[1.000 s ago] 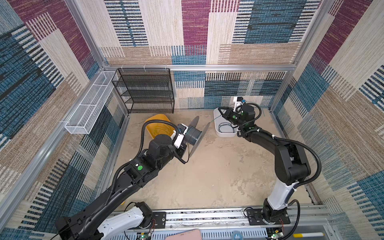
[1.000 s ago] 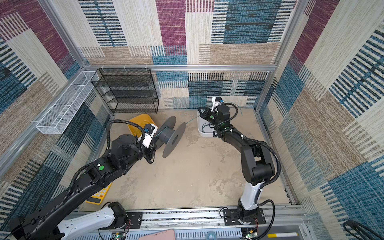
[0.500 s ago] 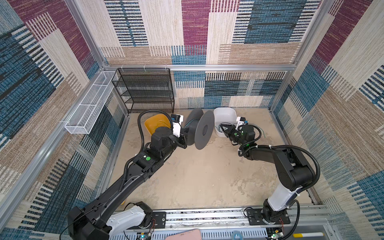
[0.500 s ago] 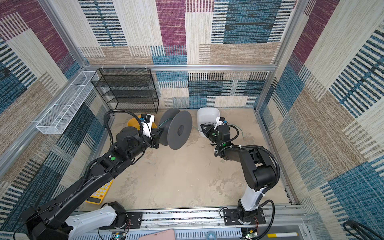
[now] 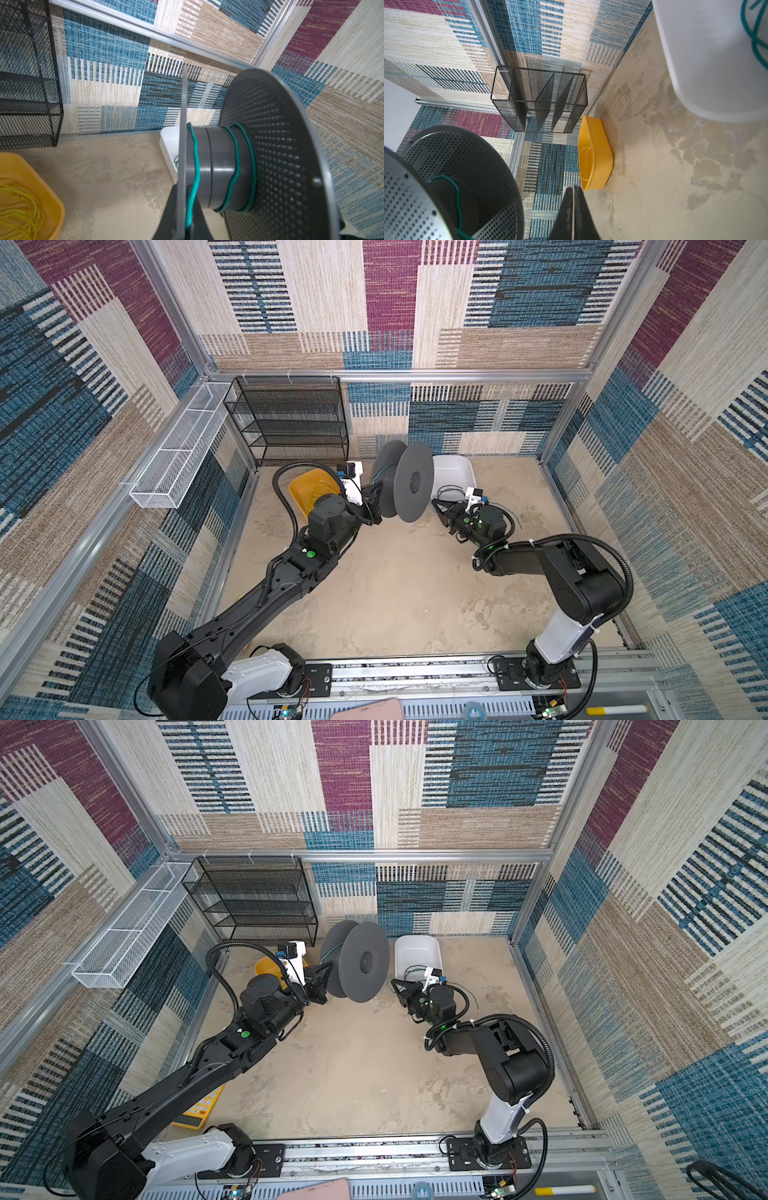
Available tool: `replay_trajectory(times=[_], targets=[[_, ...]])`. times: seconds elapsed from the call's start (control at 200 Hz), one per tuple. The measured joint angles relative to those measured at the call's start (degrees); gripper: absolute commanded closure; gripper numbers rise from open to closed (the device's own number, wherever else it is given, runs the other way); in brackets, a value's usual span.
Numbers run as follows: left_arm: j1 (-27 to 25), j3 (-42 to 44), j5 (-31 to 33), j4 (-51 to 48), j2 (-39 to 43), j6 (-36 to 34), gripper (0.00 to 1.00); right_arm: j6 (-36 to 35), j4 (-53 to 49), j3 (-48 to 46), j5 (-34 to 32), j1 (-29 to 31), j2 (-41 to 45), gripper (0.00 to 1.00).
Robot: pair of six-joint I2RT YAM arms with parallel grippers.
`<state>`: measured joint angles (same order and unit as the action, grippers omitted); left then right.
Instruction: Wrap the cables
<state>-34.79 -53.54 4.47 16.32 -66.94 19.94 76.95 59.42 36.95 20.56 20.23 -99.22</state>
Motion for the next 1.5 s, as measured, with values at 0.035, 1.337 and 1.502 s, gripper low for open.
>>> replay_trajectory(times=[0.035, 1.337, 1.502], targets=[[0.0, 0.2, 0.1, 0.1, 0.4, 0.0, 1.0, 0.6, 0.5, -0.4, 0.0, -0.3, -0.1, 0.9], [-6.4, -6.0, 13.7, -25.6, 3.7, -9.9, 1.0, -6.1, -13.9, 8.0, 5.9, -7.4, -0.4, 0.3], [-6.4, -6.9, 14.7, -27.8, 3.1, -10.9, 1.0, -13.4, -20.4, 5.3, 5.7, -7.4, 8.3, 0.3]])
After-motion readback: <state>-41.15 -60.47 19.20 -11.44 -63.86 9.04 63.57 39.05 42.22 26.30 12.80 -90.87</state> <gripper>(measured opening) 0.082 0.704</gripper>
